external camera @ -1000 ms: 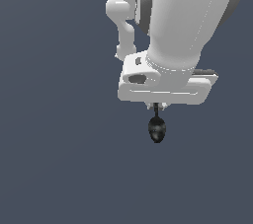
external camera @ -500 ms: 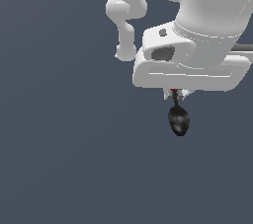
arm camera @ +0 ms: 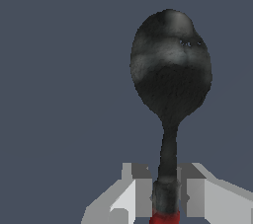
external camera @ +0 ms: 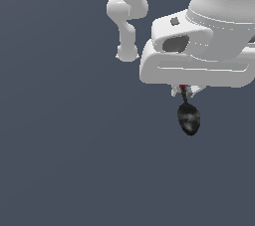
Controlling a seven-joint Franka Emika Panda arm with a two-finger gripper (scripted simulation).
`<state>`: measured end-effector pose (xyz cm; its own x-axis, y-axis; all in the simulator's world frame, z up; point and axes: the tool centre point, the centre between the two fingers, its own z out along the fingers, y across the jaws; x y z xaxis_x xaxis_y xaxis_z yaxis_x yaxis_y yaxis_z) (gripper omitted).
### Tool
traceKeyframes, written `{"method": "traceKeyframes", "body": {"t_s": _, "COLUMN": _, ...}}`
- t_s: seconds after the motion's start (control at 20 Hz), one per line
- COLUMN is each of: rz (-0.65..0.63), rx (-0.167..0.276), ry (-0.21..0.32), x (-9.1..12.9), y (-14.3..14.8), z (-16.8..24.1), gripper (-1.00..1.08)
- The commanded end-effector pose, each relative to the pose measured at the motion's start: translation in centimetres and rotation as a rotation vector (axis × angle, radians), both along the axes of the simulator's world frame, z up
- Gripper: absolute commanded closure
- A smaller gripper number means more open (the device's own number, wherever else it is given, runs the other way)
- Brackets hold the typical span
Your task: Pick up the object and move it to a goal position.
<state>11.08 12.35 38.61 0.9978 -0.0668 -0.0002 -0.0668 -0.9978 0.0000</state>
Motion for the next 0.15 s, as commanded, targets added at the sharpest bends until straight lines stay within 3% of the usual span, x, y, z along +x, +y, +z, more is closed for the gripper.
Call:
{"method": "traceKeyframes", "body": {"t_s": 0.0, "rz": 0.000, "rx": 0.000, "ry": 0.000, "x": 0.04, "y": 0.07, "z": 0.14, "gripper": 1.08}}
{"method": "traceKeyframes", "body": {"t_s": 0.1, "rz": 0.000, "rx": 0.000, "ry": 0.000, "x": 0.06, "y": 0.08, "z": 0.15, "gripper": 1.08}}
